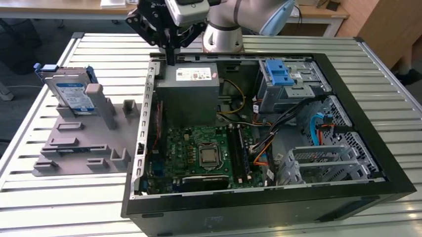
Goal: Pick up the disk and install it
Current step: 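Reach for the disk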
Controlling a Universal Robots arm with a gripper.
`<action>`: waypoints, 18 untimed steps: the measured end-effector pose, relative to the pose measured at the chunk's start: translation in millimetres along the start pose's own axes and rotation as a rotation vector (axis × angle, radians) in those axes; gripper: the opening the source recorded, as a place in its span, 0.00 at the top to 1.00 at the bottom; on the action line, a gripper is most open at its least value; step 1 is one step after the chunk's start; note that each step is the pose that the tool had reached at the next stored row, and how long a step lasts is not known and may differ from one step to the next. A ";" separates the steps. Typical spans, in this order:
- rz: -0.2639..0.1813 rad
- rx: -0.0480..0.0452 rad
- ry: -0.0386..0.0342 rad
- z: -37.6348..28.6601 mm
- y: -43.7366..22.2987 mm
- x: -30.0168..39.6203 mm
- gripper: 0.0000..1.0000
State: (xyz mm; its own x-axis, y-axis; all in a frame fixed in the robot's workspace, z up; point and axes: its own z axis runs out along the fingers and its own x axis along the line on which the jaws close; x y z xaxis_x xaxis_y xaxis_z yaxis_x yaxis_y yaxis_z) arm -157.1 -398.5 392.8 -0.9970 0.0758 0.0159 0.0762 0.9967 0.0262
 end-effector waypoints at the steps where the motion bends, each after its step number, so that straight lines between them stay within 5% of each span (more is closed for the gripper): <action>1: 0.000 0.0001 0.0004 0.0 -0.1 1.0 0.89; 18: 0.000 0.0013 0.0157 1.0 -0.9 11.5 0.89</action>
State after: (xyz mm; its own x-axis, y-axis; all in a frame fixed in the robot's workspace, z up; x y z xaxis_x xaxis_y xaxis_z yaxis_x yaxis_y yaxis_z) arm -168.6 -398.5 391.9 -0.9966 0.0759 0.0316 0.0767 0.9967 0.0249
